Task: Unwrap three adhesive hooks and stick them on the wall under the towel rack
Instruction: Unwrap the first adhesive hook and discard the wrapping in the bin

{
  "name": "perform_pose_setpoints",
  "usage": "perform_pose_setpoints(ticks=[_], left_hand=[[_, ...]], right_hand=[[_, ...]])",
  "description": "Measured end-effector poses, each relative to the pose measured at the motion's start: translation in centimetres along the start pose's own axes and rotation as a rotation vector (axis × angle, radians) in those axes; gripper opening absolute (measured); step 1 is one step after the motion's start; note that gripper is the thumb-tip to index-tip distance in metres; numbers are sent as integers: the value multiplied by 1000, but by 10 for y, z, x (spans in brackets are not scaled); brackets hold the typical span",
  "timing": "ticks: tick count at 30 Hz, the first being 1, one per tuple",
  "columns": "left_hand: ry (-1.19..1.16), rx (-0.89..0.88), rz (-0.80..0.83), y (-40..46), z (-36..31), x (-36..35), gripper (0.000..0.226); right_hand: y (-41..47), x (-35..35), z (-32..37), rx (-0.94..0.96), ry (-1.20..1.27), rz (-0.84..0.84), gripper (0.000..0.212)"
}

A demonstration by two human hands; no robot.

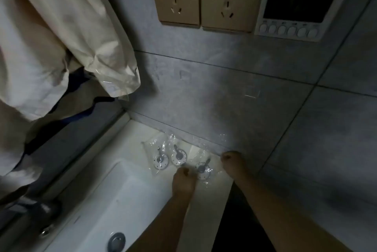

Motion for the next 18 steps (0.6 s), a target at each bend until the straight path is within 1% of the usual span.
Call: perform_pose_setpoints(ticks=[1,3,5,8,10,12,16,18], left_hand=[[6,-29,-7,3,-3,0,29],[-16,-76,-13,3,-8,-1,20],[-64,-94,0,4,-8,-5,16],[-157,-102,-13,5,-5,-6,17],[-327,-110,-17,2,-1,-8,17],[-481,-124,5,-2,0,-14,17],[-560,-171,12,-14,-8,-13,10],[-569,-197,37,-22,-15,-12,9]], right_hand=[[5,-5,-4,9,80,17,33],[6,-14,-11,-2,213,70,30],[7,-23,-18,-42,291,101,28],[4,-27,-22,-63,316,130,22],[-2,-26,-20,-35,342,128,16],[-17,-23,-15,-9,433,107,10],[-53,-13,-1,80,714,77,18],[-71,-3,2,116,825,69,12]])
Point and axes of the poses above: each hand's wrist, its own y-axis towards the middle knuckle, its own x-axis out of the back of the hand, z = x × y, the point moved 10 cm from there along y, towards the middle knuckle, and after that the axes turned 15 degrees about z, right-handed, at the moved point
